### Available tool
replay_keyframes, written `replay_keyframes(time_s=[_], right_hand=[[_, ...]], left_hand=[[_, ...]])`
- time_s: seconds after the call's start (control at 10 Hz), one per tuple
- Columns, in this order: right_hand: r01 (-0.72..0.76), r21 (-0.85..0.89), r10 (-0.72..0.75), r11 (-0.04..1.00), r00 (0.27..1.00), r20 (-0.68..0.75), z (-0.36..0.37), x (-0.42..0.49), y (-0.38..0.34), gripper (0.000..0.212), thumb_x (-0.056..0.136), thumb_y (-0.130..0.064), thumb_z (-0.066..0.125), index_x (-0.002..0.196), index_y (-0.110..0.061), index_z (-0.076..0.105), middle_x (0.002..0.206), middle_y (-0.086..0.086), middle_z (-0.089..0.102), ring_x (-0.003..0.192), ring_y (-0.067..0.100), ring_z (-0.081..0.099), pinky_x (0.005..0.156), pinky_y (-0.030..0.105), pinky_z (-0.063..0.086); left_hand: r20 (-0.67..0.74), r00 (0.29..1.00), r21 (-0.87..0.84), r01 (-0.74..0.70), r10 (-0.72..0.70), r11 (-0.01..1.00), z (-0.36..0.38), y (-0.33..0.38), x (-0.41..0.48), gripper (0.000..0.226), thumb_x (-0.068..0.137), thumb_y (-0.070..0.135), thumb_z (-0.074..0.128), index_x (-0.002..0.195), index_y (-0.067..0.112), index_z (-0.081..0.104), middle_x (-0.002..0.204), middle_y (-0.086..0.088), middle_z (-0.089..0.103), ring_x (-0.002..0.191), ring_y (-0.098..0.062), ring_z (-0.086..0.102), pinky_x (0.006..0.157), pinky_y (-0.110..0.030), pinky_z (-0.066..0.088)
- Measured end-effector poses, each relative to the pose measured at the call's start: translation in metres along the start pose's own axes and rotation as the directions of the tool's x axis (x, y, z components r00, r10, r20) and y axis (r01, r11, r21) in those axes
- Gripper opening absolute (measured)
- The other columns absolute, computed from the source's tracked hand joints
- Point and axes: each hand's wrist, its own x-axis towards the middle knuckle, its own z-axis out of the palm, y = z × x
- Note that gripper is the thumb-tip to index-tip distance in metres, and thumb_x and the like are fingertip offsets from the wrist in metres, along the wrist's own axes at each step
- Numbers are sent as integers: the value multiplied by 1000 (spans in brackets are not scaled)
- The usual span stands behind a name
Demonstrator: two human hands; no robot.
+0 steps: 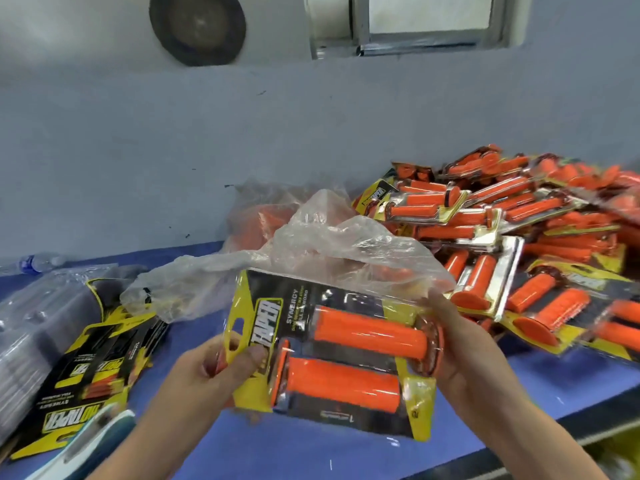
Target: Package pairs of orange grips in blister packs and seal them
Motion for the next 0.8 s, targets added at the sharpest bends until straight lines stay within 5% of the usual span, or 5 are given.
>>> replay_keyframes(time_s=[0.2,0.4,0.5,0.6,0.8], right_hand=[[-64,107,78,992,987,-140,-24,5,-7,58,65,-65,63,107,-27,72,99,3,76,83,20,74,63,36,54],[183,118,-180,976,983,-36,-47,50,-98,70,75,-58,74,128,-14,60,115,15,70,100,33,70,69,36,60],[328,189,-287,926,934,-215,-62,106,-166,69,91,-52,59,142,-9,43,116,16,61,92,25,66,76,36,59],[271,63,-223,960,885,-408,-82,133,-176,57,98,-47,48,146,-17,37,134,15,45,109,25,55,86,42,54],[308,-66,-306,949,856,-417,-99,72,-98,21,85,-41,61,102,-33,71,105,2,73,94,22,72,71,35,55]], left_hand=[[8,1000,-166,27,-26,986,42,29,48,43,80,49,66,96,10,75,85,-22,73,64,-34,65,49,-35,54],[54,997,-249,-43,58,968,112,104,158,36,82,38,71,69,4,70,60,-8,65,44,-15,59,38,-23,46],[19,1000,-401,8,0,916,153,164,235,35,91,37,66,89,3,59,77,-15,63,58,-22,66,51,-33,57],[51,995,-269,93,-82,959,179,187,269,46,94,46,60,117,7,50,109,-16,52,91,-29,60,76,-44,58],[-8,919,-233,-386,395,893,149,145,182,43,84,53,66,118,27,63,104,2,72,93,-16,71,73,-33,60]])
